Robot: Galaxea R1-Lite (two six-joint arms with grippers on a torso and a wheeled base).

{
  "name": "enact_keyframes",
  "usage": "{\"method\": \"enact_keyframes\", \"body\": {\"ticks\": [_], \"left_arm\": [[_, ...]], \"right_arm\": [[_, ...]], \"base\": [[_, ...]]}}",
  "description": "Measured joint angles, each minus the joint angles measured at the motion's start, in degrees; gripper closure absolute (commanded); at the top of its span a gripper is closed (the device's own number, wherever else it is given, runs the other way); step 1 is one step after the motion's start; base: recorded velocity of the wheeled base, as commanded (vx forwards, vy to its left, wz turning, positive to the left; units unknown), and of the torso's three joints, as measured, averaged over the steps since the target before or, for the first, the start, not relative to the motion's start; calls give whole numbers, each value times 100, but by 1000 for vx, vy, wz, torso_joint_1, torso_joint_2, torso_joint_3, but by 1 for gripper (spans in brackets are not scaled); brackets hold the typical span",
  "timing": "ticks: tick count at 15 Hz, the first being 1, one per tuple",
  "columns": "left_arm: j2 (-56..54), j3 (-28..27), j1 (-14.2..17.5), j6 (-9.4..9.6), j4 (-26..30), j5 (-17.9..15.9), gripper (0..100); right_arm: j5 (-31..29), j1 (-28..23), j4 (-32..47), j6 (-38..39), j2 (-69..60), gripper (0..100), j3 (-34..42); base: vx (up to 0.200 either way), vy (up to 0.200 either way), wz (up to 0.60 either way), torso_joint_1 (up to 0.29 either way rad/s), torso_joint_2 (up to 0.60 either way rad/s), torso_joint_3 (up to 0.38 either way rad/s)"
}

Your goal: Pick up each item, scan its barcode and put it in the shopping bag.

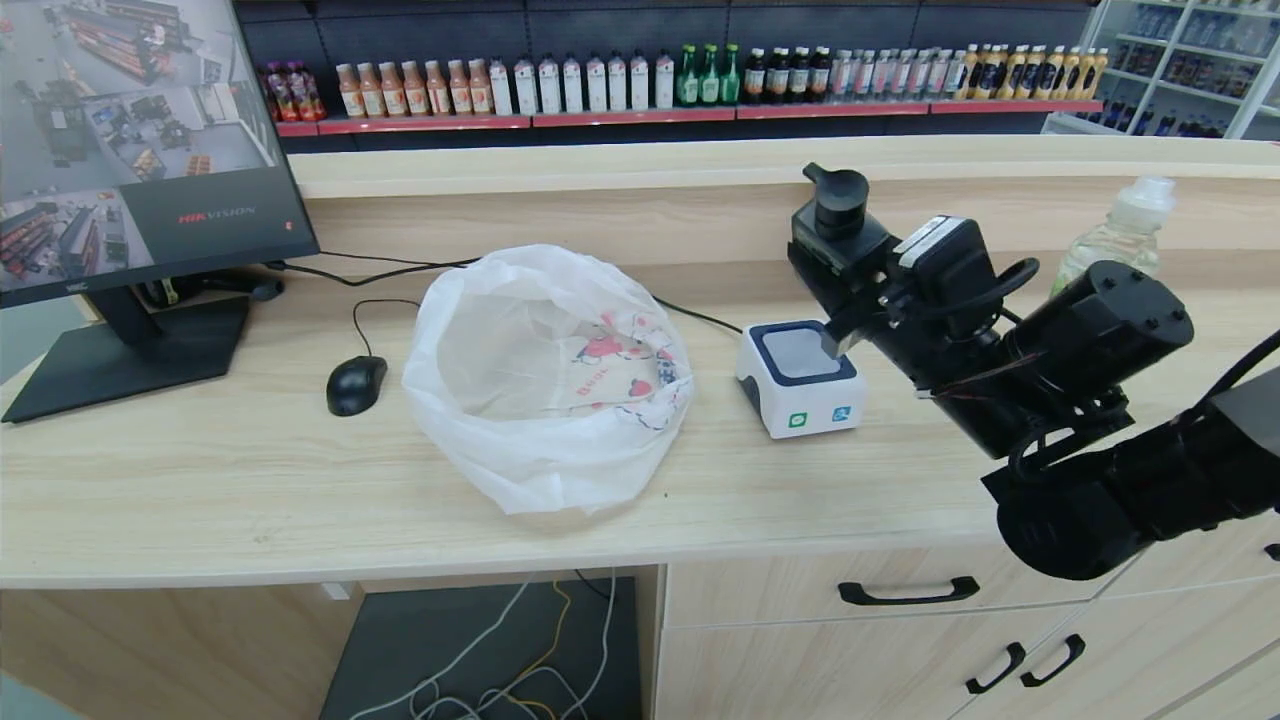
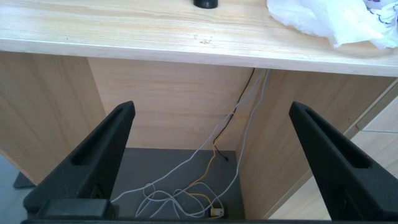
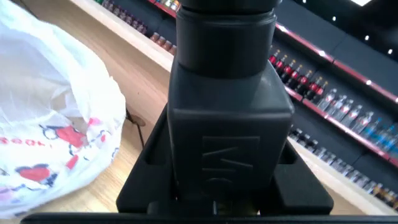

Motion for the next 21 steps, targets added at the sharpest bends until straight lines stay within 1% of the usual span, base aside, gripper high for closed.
{"method": "enact_keyframes", "body": {"ticks": [3, 5, 7, 11, 16, 19, 21], "left_arm": [[0, 0, 0, 0, 0, 0, 0], [0, 0, 0, 0, 0, 1, 0], [0, 0, 0, 0, 0, 0, 0], [0, 0, 0, 0, 0, 1, 0], [0, 0, 0, 0, 0, 0, 0], [0, 0, 0, 5, 0, 1, 0], [0, 0, 0, 6, 0, 1, 0]], "right_arm": [[-716, 229, 0, 1040, -280, 100, 321], [-1332, 385, 4, 2033, -457, 100, 623], [-1803, 533, -2, 2704, -621, 100, 828], [-1910, 692, 2, 2879, -768, 100, 1095], [-1963, 656, 4, 2926, -824, 100, 1329], [-1957, 631, 2, 2956, -796, 100, 1301], [-1961, 634, 2, 2937, -711, 100, 1211]], "base": [[0, 0, 0, 0, 0, 0], [0, 0, 0, 0, 0, 0], [0, 0, 0, 0, 0, 0], [0, 0, 0, 0, 0, 0], [0, 0, 0, 0, 0, 0], [0, 0, 0, 0, 0, 0], [0, 200, 0, 0, 0, 2]]}}
